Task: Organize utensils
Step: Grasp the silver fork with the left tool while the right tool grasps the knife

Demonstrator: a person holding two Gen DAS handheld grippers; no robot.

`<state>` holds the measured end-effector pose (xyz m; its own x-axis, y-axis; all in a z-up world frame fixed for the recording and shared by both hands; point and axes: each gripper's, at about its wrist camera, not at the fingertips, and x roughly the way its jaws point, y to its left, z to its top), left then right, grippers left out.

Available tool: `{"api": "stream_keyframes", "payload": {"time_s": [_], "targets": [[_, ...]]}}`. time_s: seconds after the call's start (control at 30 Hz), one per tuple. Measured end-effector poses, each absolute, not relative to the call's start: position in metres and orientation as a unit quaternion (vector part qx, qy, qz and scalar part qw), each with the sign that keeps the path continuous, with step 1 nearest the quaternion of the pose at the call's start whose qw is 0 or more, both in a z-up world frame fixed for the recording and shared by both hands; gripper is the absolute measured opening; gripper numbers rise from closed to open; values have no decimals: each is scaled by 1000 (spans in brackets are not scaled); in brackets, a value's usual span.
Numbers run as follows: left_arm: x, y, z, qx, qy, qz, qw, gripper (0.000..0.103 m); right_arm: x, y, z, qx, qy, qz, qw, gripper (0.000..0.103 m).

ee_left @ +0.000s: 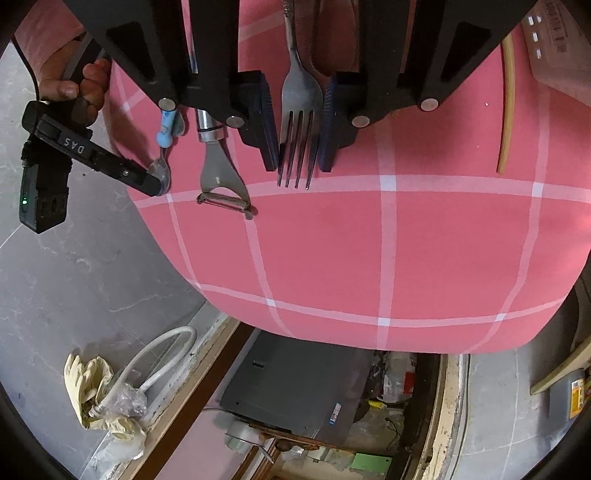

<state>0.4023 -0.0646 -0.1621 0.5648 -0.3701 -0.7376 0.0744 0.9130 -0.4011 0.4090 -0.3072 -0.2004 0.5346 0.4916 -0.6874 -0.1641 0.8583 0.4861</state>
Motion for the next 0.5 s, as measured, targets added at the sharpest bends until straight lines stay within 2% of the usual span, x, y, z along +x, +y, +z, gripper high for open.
{"api": "stream_keyframes", "payload": {"time_s": [0.13, 0.2, 0.27, 0.47, 0.5], "targets": [[399, -67, -155, -161, 442, -132, 872, 21, 408, -308, -200, 188, 447, 192, 854, 19], [397, -70, -150, -153, 442, -127, 875, 21, 410, -313, -201, 184, 450, 188, 854, 9], [396, -72, -145, -144, 442, -123, 877, 21, 410, -314, -201, 186, 453, 184, 852, 7], [388, -77, -125, -118, 426, -125, 888, 20, 403, -317, -200, 189, 452, 186, 852, 6], [385, -78, -120, -115, 422, -128, 890, 8, 400, -317, -198, 190, 449, 184, 854, 6]]}}
